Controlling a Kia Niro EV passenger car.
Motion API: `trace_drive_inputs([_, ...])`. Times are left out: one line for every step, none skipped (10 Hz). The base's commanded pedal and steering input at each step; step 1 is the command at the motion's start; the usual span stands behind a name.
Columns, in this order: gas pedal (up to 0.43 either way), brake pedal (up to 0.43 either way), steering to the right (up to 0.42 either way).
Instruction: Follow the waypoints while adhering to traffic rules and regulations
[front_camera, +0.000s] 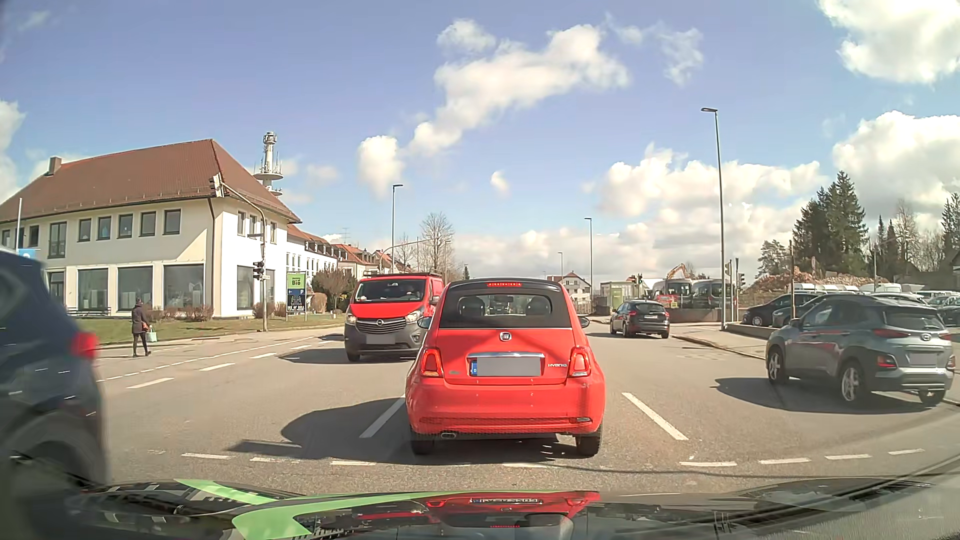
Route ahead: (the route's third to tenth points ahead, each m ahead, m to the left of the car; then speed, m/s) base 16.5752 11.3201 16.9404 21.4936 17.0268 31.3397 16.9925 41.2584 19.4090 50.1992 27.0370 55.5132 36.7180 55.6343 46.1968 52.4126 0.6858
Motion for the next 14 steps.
trace_drive_inputs([0.0,0.183,0.0])
trace_drive_inputs([0.0,0.189,0.0])
trace_drive_inputs([0.0,0.189,0.0])
trace_drive_inputs([0.0,0.195,0.0])
trace_drive_inputs([0.0,0.189,-0.001])
trace_drive_inputs([0.0,0.189,0.0])
trace_drive_inputs([0.0,0.195,-0.001])
trace_drive_inputs([0.0,0.195,0.0])
trace_drive_inputs([0.0,0.189,0.0])
trace_drive_inputs([0.0,0.189,0.0])
trace_drive_inputs([0.0,0.189,0.0])
trace_drive_inputs([0.0,0.195,0.0])
trace_drive_inputs([0.0,0.195,0.0])
trace_drive_inputs([0.0,0.195,0.0])
